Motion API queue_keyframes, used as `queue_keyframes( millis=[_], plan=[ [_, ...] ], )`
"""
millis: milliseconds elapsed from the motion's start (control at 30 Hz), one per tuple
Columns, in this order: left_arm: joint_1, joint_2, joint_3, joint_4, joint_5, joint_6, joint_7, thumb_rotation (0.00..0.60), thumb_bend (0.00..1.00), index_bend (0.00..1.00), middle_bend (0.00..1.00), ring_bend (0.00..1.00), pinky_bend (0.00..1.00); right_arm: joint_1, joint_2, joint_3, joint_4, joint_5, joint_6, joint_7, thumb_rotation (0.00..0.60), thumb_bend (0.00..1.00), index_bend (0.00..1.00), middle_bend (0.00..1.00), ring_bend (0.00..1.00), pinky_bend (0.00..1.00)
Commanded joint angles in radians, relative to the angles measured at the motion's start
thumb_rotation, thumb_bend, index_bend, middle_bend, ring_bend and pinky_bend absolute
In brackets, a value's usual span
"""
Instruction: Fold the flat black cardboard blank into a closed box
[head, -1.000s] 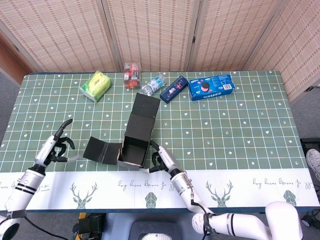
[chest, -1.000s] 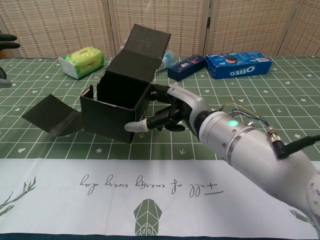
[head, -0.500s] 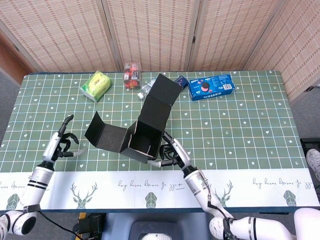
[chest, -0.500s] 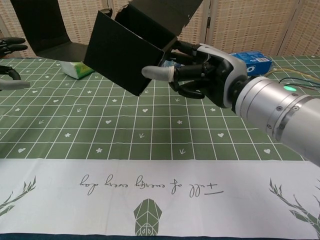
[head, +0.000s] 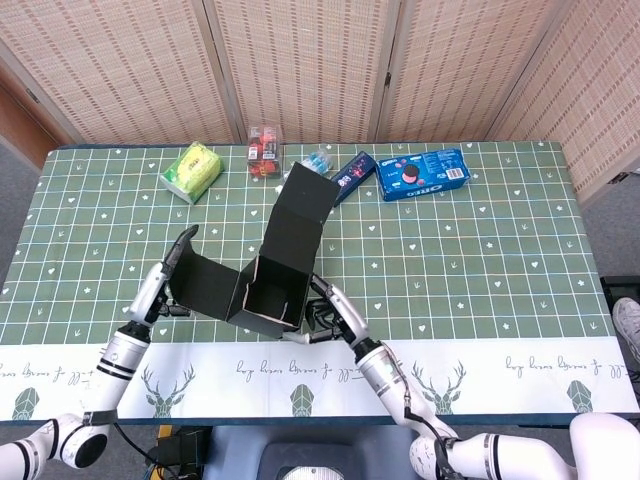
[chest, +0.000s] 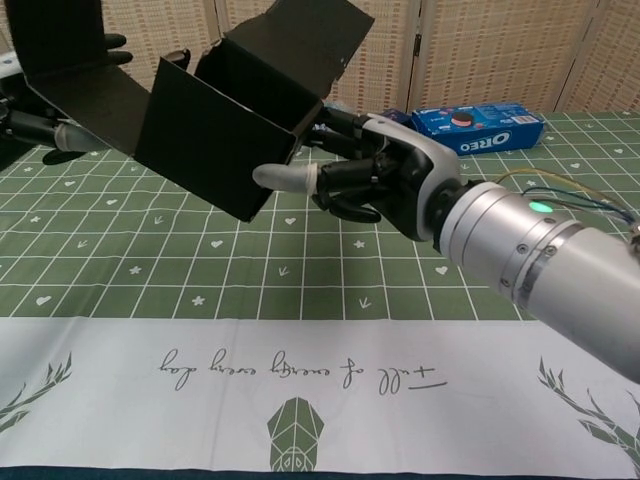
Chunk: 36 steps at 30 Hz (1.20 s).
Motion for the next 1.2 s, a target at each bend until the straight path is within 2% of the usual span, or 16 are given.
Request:
queue_keyframes(
  millis=[33, 267, 467, 733, 1200],
  plan=[
    [-0.001, -0.007, -0.006, -0.008, 0.012, 0.016, 0.013, 0.600, 0.11, 0.00, 0.00, 0.53, 0.90, 0.003, 0.000, -0.005, -0.001, 0.006, -0.006, -0.007, 0.600, 0.40, 0.32, 0.40, 0.75, 1.00],
    [-0.001, -0.020, -0.023, 0.005, 0.030, 0.060, 0.029, 0.600, 0.11, 0.00, 0.00, 0.54, 0.90, 0.014, -0.005, -0.018, -0.011, 0.032, -0.011, -0.069, 0.600, 0.40, 0.32, 0.40, 0.75, 1.00],
    [0.002, -0.027, -0.009, 0.039, 0.081, 0.108, 0.033, 0.600, 0.11, 0.01, 0.00, 0.54, 0.90, 0.024, 0.009, -0.017, -0.028, 0.078, -0.029, -0.121, 0.600, 0.40, 0.32, 0.40, 0.75, 1.00],
    [-0.015, -0.037, 0.037, 0.132, 0.206, 0.178, 0.047, 0.600, 0.11, 0.11, 0.01, 0.54, 0.90, 0.045, 0.035, -0.020, -0.044, 0.136, -0.062, -0.197, 0.600, 0.40, 0.32, 0.40, 0.75, 1.00],
    [-0.078, -0.056, 0.115, 0.291, 0.369, 0.259, 0.087, 0.600, 0.11, 0.32, 0.20, 0.57, 0.89, 0.071, 0.085, -0.036, -0.068, 0.186, -0.109, -0.274, 0.600, 0.40, 0.32, 0.41, 0.75, 1.00]
  ],
)
